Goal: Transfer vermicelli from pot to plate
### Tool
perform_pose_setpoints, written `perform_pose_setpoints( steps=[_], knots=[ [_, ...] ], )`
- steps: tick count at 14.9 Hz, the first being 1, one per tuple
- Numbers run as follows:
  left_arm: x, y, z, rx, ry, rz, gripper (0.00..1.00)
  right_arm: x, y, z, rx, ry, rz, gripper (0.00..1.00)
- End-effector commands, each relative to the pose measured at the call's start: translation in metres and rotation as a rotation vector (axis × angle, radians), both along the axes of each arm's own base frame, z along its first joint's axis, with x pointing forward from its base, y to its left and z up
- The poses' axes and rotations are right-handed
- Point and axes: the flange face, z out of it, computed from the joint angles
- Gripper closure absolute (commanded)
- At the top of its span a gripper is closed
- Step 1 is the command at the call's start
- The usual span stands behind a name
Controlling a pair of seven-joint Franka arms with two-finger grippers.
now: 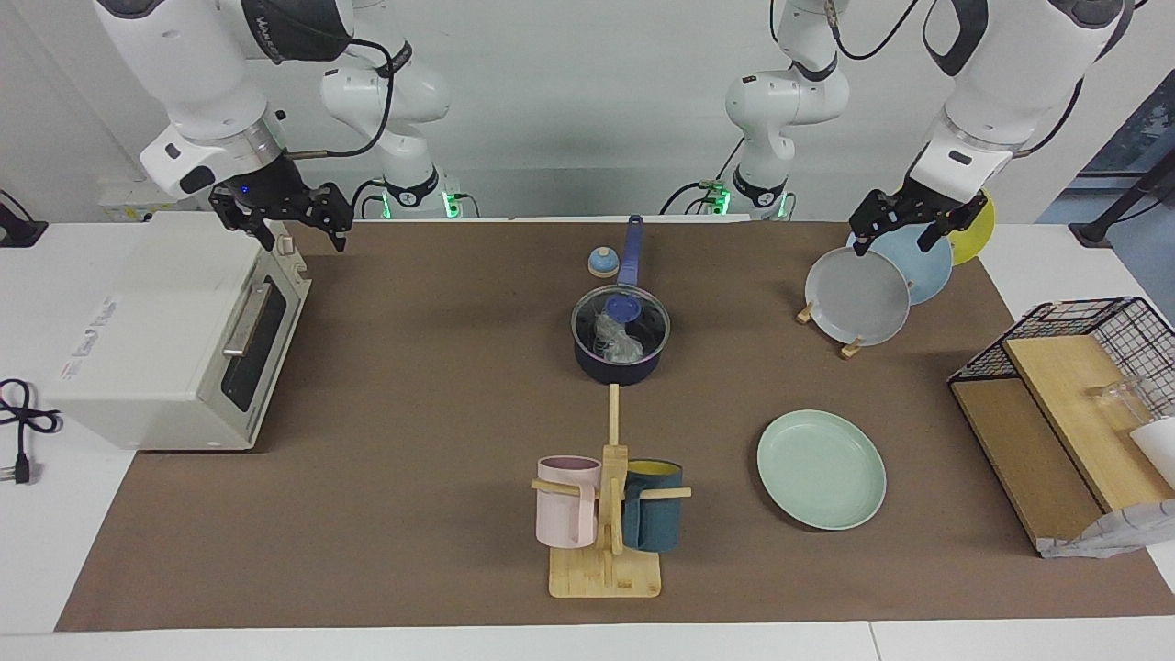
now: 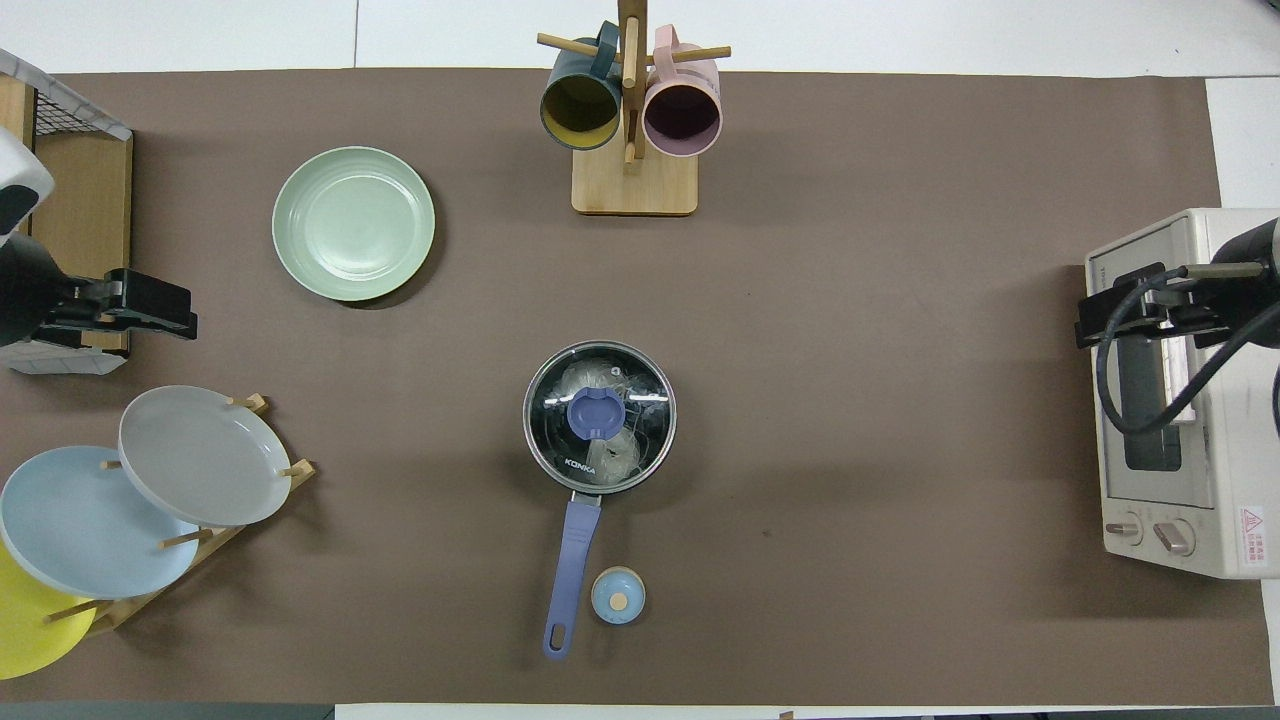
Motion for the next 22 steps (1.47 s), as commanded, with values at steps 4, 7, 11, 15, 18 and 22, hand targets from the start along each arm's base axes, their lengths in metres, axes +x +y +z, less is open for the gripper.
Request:
perform_pose_setpoints(
  steps=[4, 7, 11, 15, 18, 22],
  knots=[
    [-0.005, 0.004, 0.003, 0.020, -0.009, 0.004, 0.00, -0.004, 0.004, 0.004, 0.012, -0.012, 0.027, 0.00],
    [-0.005, 0.003, 0.003, 0.020, -0.010, 0.004, 0.00, -0.004, 0.015, 0.004, 0.018, -0.015, 0.054, 0.00],
    [-0.005, 0.003, 0.003, 0.020, -0.010, 0.004, 0.00, 0.002, 0.088, -0.001, 0.060, -0.066, 0.079, 0.00],
    [-0.005, 0.004, 0.004, 0.021, -0.012, 0.004, 0.00, 0.000, 0.191, -0.011, 0.067, -0.074, -0.001, 0.00],
    [-0.005, 0.003, 0.003, 0.020, -0.010, 0.004, 0.00, 0.009, 0.282, -0.015, 0.056, -0.060, -0.055, 0.00],
    [-0.005, 0.003, 0.003, 0.020, -0.010, 0.004, 0.00, -0.004, 0.390, -0.046, 0.055, -0.086, -0.146, 0.00]
  ],
)
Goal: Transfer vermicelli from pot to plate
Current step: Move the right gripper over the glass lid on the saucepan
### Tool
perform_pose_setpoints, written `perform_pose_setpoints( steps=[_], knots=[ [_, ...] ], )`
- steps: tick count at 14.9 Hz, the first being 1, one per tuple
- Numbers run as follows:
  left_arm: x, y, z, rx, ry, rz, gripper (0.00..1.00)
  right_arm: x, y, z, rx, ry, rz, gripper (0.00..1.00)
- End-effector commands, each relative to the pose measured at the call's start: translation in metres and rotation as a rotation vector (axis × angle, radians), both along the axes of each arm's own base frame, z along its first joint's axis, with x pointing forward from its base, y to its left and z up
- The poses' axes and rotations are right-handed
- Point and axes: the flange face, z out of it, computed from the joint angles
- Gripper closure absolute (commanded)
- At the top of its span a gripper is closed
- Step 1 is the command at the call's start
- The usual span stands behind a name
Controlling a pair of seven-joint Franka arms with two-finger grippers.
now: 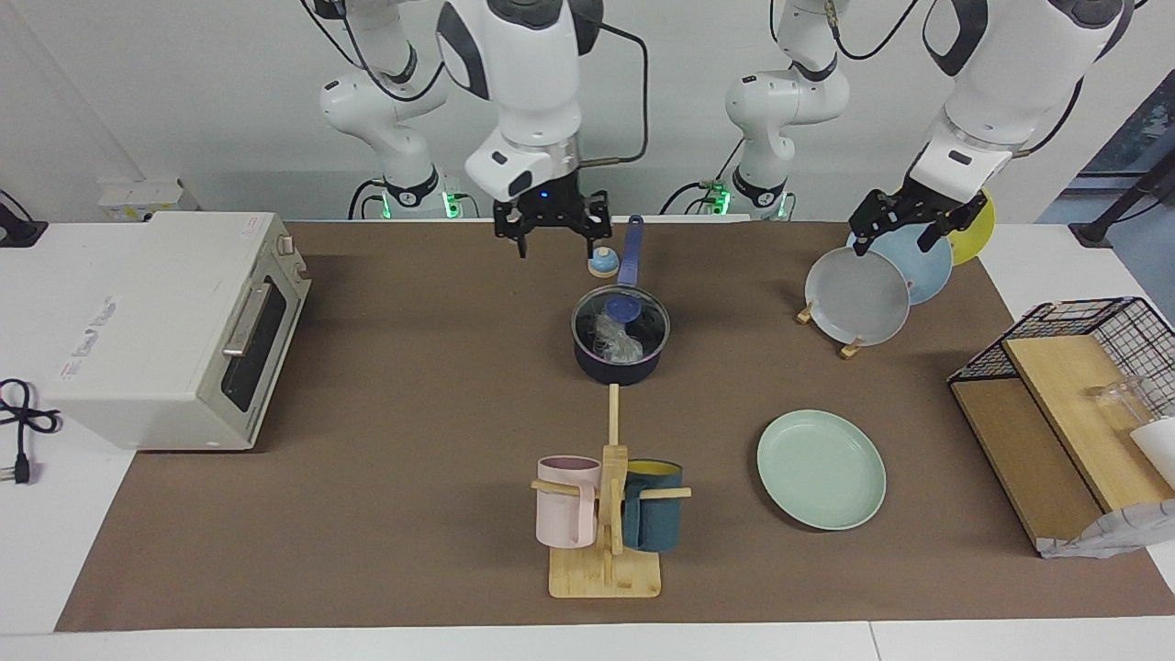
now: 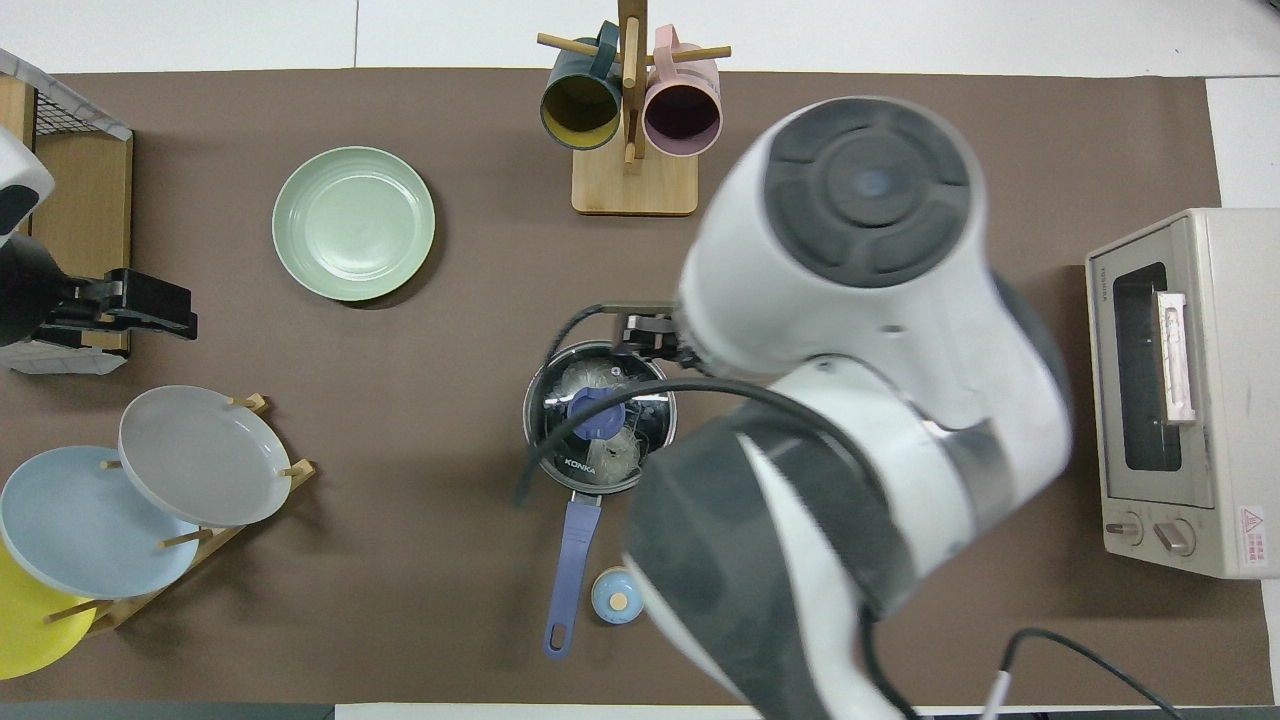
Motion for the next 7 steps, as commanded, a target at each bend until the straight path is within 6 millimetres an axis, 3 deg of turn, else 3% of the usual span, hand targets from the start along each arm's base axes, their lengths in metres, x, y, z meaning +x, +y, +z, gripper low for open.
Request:
perform_pose_setpoints(
  steps=[1, 4, 7],
  knots=[
    [-0.005, 0.003, 0.004, 0.020, -0.012, 0.004, 0.00, 0.006, 0.048, -0.009, 0.003, -0.069, -0.036, 0.00],
    [-0.005, 0.003, 0.003, 0.020, -0.010, 0.004, 0.00, -0.013, 0.080, -0.064, 0.003, -0.088, 0.013, 0.00],
    [-0.005, 0.003, 0.003, 0.020, -0.010, 0.004, 0.00, -0.025, 0.084, -0.106, -0.036, -0.052, 0.029, 0.00]
  ],
)
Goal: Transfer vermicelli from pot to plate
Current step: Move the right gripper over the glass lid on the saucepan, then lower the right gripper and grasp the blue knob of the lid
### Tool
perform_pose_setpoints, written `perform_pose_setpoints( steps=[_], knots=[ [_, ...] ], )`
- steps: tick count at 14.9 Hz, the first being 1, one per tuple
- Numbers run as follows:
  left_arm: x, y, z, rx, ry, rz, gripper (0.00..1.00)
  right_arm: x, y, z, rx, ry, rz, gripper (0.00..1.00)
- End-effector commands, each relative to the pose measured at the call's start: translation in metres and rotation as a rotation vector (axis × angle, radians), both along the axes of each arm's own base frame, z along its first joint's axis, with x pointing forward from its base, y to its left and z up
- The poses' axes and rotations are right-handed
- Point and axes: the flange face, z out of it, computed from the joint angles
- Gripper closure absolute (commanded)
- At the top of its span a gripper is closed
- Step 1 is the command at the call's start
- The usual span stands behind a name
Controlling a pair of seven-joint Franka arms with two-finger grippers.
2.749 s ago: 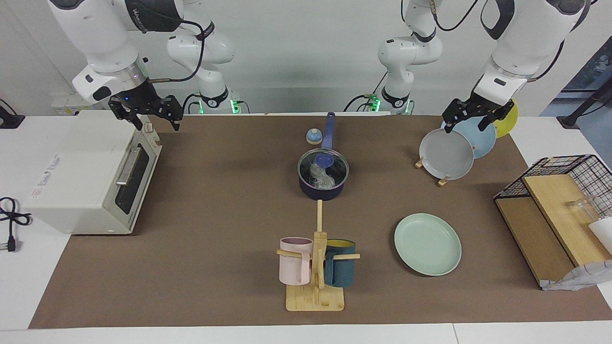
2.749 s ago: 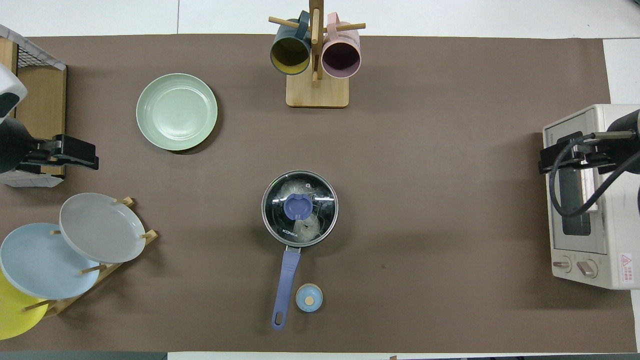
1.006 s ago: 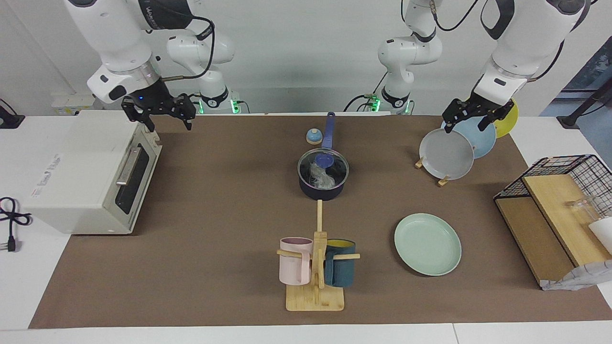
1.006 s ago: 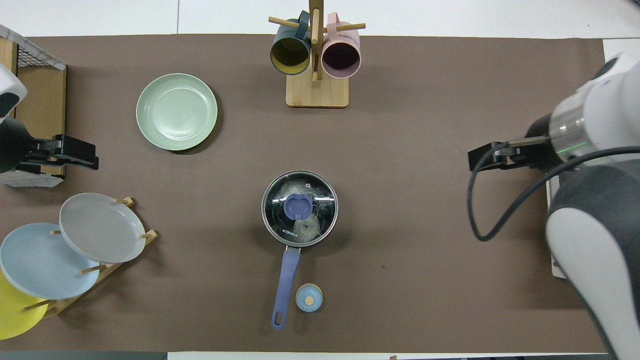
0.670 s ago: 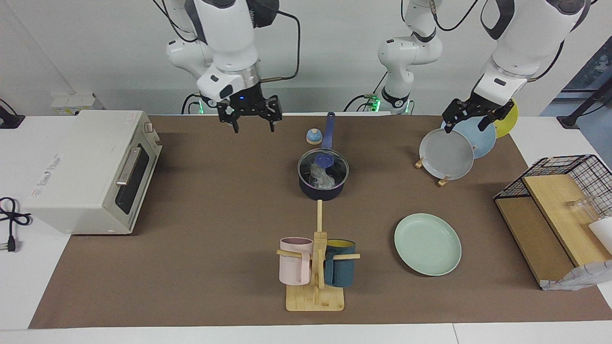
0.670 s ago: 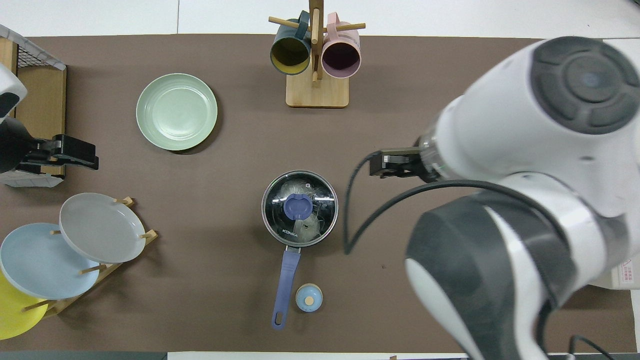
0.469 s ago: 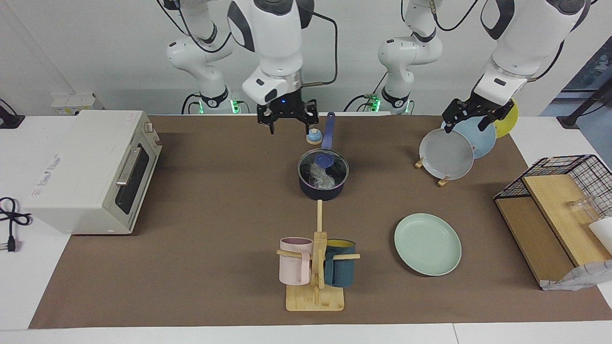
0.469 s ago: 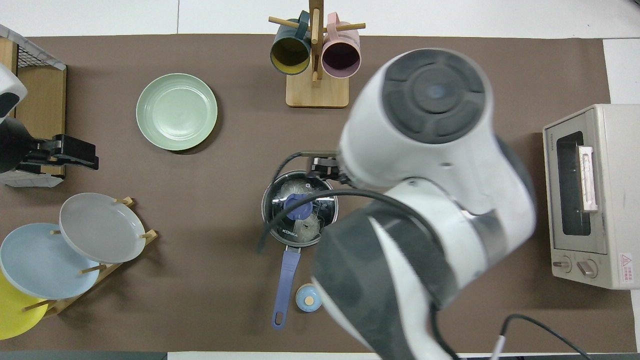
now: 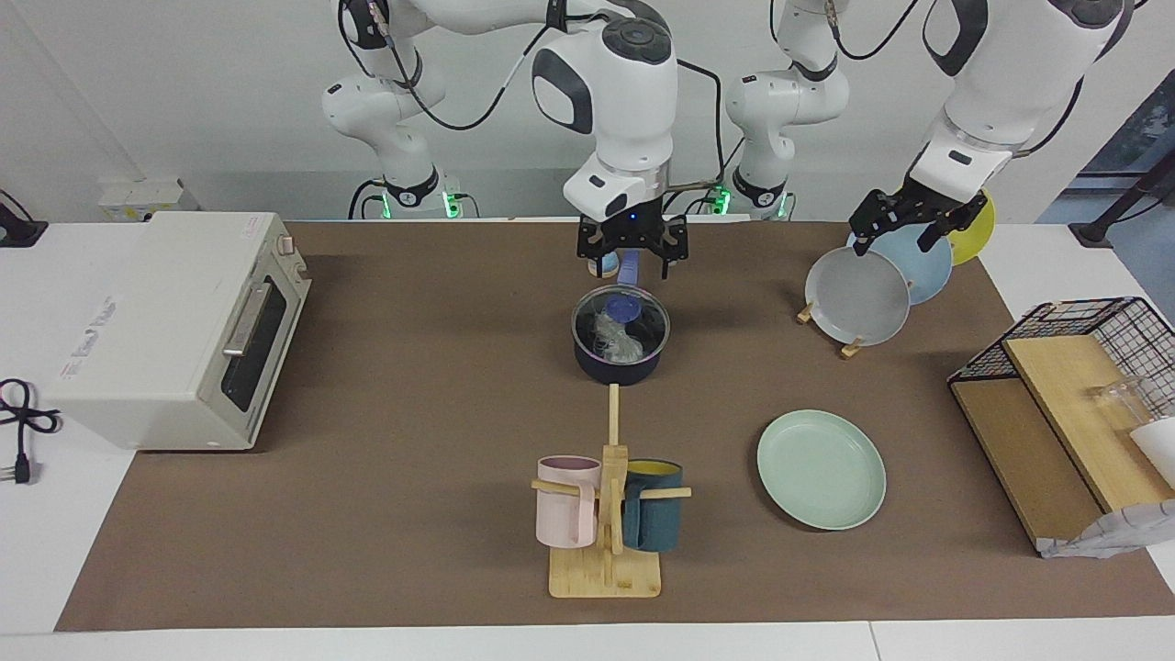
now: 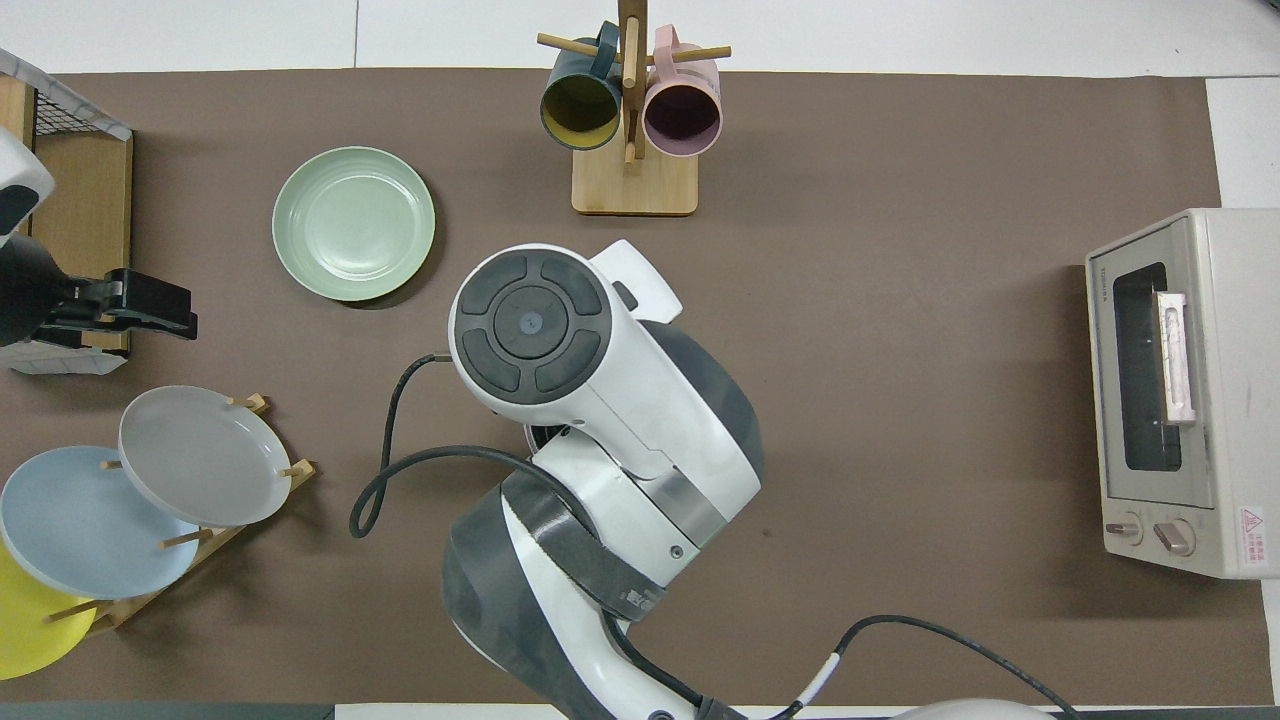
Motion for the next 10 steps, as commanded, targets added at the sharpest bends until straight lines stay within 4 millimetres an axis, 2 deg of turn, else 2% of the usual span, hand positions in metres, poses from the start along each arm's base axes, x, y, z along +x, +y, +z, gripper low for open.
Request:
perform_pose_setpoints(
  steps=[1, 3, 7, 10],
  knots=[
    [-0.005, 0.003, 0.004, 0.020, -0.012, 0.004, 0.00, -0.021, -0.001, -0.028, -0.055, 0.008, 0.027, 0.00],
    [-0.005, 0.003, 0.003, 0.020, -0.010, 0.004, 0.00, -0.029, -0.011, -0.041, -0.114, 0.001, 0.069, 0.00],
    [-0.005, 0.004, 0.003, 0.020, -0.009, 0.004, 0.00, -0.038, -0.015, -0.061, -0.087, -0.023, 0.090, 0.00],
    [-0.005, 0.003, 0.004, 0.020, -0.012, 0.004, 0.00, -0.042, -0.017, -0.066, -0.075, -0.025, 0.083, 0.00]
  ],
)
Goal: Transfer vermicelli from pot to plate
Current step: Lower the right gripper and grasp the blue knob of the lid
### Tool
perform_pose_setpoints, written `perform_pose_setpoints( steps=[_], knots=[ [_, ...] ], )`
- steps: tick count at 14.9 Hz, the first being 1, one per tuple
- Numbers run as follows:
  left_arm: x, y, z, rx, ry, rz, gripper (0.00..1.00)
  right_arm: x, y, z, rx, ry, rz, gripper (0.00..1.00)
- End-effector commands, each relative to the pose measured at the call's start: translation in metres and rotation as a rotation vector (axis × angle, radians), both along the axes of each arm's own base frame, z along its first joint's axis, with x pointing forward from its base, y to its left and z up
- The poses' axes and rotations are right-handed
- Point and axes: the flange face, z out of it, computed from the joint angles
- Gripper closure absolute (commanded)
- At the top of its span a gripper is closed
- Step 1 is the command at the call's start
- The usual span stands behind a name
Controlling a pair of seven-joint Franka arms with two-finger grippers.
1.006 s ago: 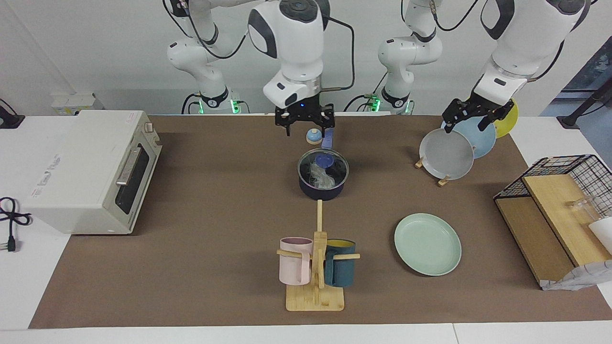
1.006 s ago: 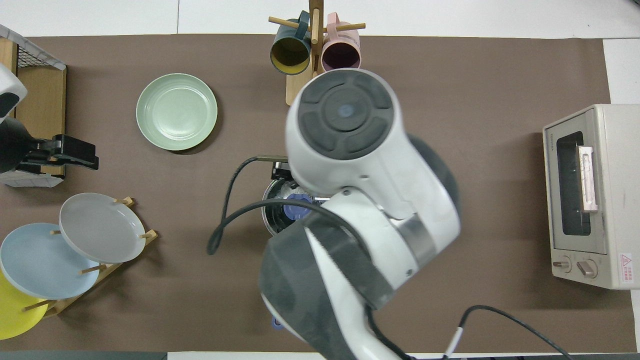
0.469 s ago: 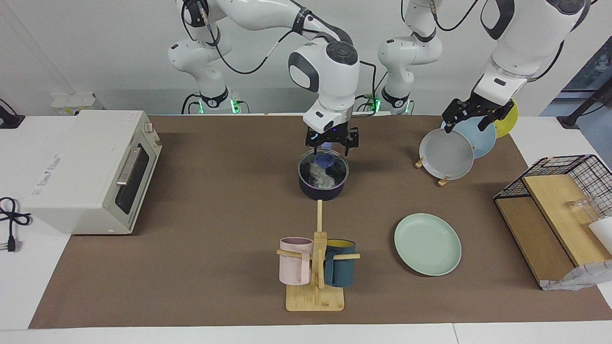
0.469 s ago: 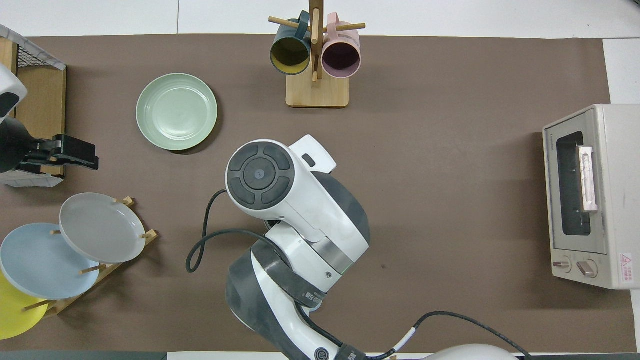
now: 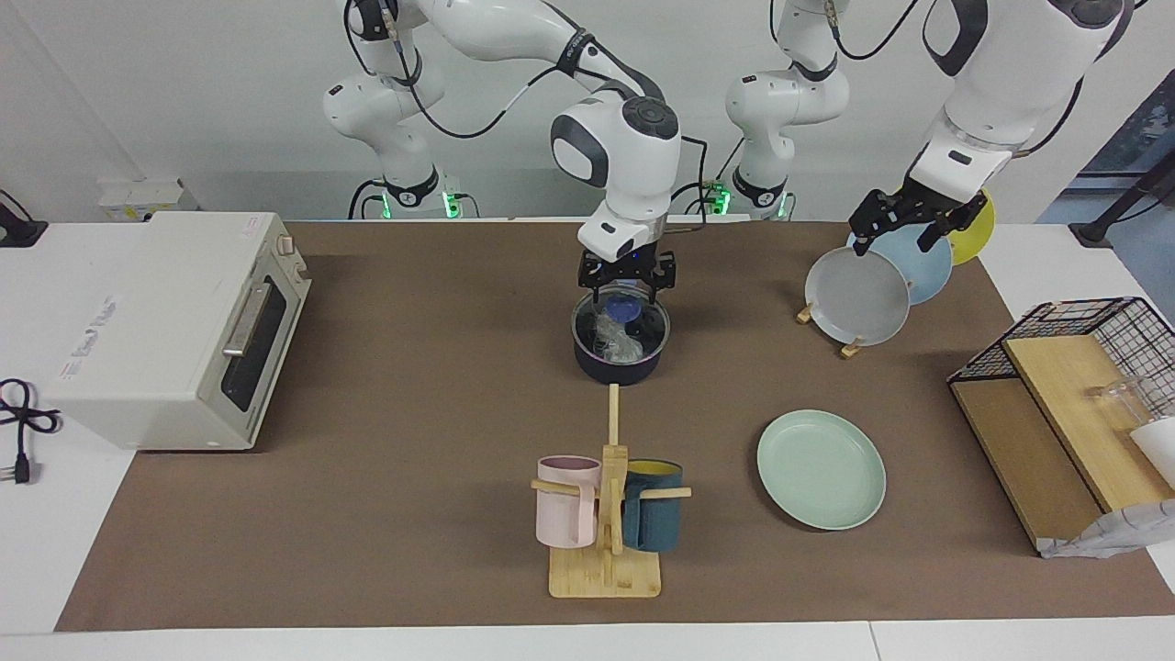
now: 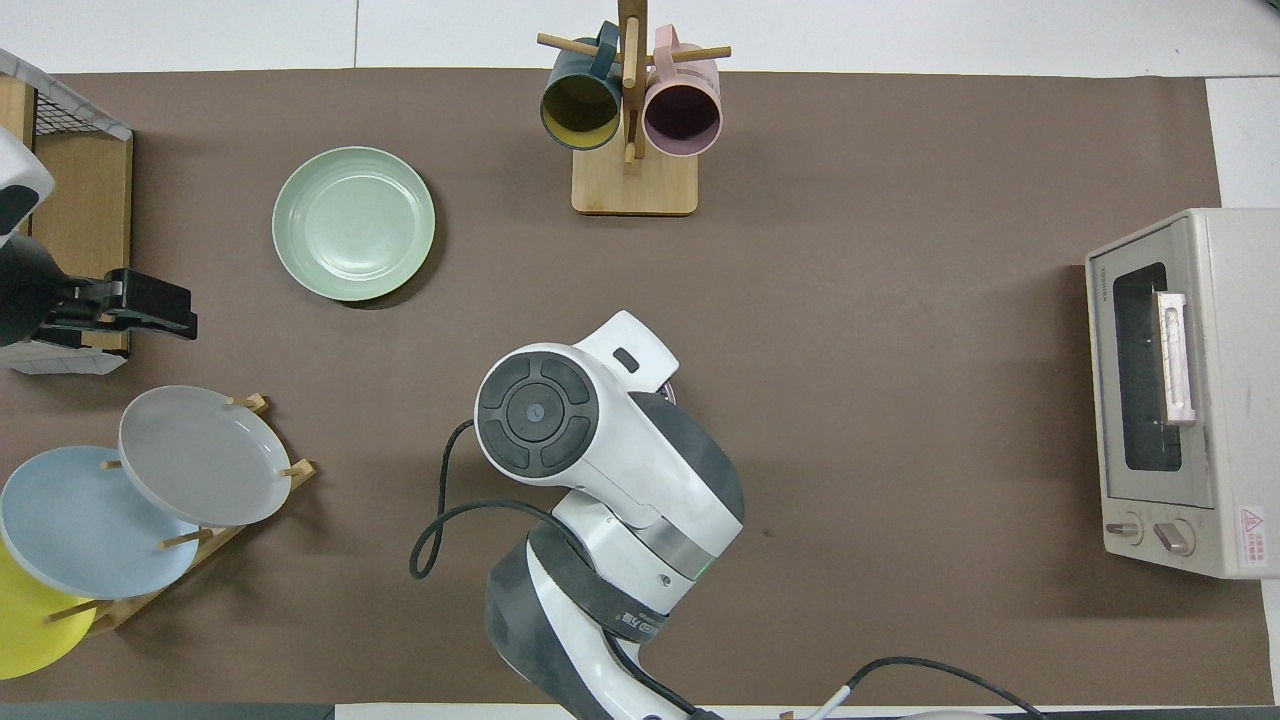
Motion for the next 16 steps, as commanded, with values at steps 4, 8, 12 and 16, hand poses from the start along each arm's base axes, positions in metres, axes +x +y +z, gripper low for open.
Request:
perform_pose_setpoints(
  steps=[4, 8, 12, 16],
  knots=[
    [-0.005, 0.003, 0.004, 0.020, -0.012, 0.004, 0.00, -0.009, -0.010, -0.006, 0.022, -0.033, 0.017, 0.00],
    [-0.005, 0.003, 0.004, 0.020, -0.012, 0.004, 0.00, -0.012, -0.012, -0.012, 0.035, -0.047, 0.025, 0.04],
    [-0.005, 0.003, 0.003, 0.020, -0.010, 0.004, 0.00, -0.014, -0.012, -0.014, 0.032, -0.045, 0.031, 0.20],
    [-0.005, 0.003, 0.004, 0.020, -0.012, 0.004, 0.00, -0.013, -0.011, -0.012, 0.037, -0.049, 0.033, 0.28]
  ],
)
